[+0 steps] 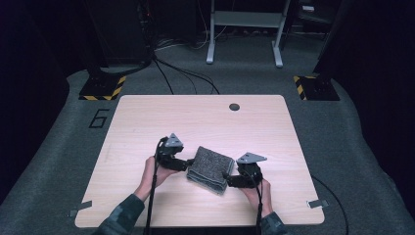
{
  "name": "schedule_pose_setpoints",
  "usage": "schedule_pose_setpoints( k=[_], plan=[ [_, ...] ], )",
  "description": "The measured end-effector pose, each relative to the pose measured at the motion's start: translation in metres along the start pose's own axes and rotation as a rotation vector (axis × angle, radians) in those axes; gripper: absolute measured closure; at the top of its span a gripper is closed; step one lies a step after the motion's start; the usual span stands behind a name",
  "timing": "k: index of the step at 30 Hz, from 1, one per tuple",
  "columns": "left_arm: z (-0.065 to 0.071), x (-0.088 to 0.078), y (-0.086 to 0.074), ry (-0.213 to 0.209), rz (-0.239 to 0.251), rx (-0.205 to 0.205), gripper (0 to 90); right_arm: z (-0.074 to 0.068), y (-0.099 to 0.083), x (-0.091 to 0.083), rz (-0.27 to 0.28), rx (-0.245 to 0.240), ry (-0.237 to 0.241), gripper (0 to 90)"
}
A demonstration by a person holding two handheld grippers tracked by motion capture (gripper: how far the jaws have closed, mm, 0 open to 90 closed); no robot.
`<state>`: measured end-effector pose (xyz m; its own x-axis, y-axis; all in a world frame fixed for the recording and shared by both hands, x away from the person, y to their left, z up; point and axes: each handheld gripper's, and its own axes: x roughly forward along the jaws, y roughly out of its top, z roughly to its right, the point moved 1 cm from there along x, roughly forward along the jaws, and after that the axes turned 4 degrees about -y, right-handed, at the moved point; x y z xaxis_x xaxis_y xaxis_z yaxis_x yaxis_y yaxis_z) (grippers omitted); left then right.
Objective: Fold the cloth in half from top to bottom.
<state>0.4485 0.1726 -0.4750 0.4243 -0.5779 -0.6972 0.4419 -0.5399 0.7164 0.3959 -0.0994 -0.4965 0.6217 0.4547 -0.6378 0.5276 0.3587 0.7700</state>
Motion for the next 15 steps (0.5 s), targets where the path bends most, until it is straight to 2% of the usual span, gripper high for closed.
schedule_pose_setpoints(
  k=[1, 2, 4, 9, 13, 15],
  plan=[
    [0.0, 0.009, -0.001, -0.006, -0.023, -0.007, 27.1, -0.001, -0.001, 0.004, -0.016, 0.009, -0.008, 19.4],
    [-0.001, 0.015, -0.003, -0.023, -0.046, -0.011, 26.1, -0.002, -0.002, 0.01, -0.034, -0.005, -0.022, 16.1],
    [0.0, 0.023, -0.012, -0.011, -0.059, -0.017, 25.9, -0.002, -0.006, 0.02, -0.08, -0.002, -0.038, 14.3],
    [0.011, 0.024, -0.027, 0.003, -0.075, -0.005, 25.3, 0.004, -0.007, 0.031, -0.12, -0.011, -0.065, 12.9],
    [0.021, 0.025, -0.031, 0.051, -0.088, 0.023, 25.0, 0.009, -0.005, 0.038, -0.137, -0.039, -0.069, 9.8],
    [0.025, 0.026, -0.032, 0.068, -0.091, 0.021, 24.9, 0.011, -0.004, 0.04, -0.14, -0.051, -0.068, 8.2]
  ],
)
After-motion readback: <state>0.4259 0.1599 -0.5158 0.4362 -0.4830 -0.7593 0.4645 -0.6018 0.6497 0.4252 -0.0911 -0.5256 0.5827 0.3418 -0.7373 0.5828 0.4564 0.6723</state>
